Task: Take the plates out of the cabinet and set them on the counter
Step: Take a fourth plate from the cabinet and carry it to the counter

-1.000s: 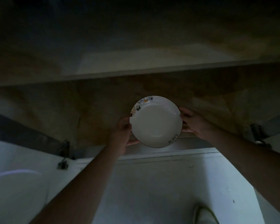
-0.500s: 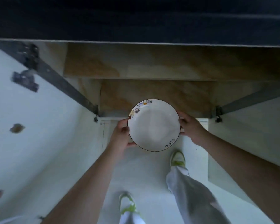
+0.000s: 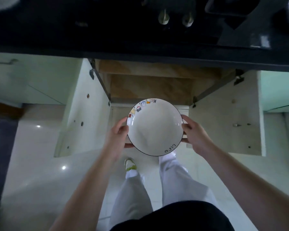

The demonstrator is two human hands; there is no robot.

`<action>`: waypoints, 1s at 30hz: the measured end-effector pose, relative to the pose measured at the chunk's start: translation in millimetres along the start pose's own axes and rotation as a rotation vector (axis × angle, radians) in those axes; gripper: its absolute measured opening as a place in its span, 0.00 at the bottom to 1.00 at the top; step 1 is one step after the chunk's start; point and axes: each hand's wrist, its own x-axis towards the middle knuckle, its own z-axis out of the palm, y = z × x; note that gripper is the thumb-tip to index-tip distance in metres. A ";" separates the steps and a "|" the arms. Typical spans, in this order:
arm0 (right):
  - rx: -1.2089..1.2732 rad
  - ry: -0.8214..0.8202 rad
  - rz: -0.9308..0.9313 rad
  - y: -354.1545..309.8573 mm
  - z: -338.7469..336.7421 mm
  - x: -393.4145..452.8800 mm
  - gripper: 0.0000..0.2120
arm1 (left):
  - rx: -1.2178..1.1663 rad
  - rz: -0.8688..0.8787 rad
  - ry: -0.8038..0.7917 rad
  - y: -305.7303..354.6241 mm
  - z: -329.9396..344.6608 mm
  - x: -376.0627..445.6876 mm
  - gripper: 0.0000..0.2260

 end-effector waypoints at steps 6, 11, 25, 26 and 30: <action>0.103 -0.104 -0.037 -12.0 -22.5 -76.9 0.22 | -0.011 0.030 -0.111 32.5 -13.1 -74.1 0.16; 0.238 -0.146 -0.106 -5.7 -46.4 -124.4 0.23 | 0.058 0.103 -0.080 51.7 2.4 -125.8 0.15; 0.565 0.175 -0.251 101.0 -318.6 -289.3 0.14 | 0.092 0.239 -0.341 54.7 293.3 -253.6 0.13; 0.571 0.202 -0.260 105.2 -335.8 -298.8 0.13 | 0.094 0.237 -0.355 55.0 311.9 -263.0 0.13; 0.597 0.261 -0.318 115.2 -388.4 -324.8 0.13 | 0.104 0.222 -0.426 62.8 367.3 -291.8 0.13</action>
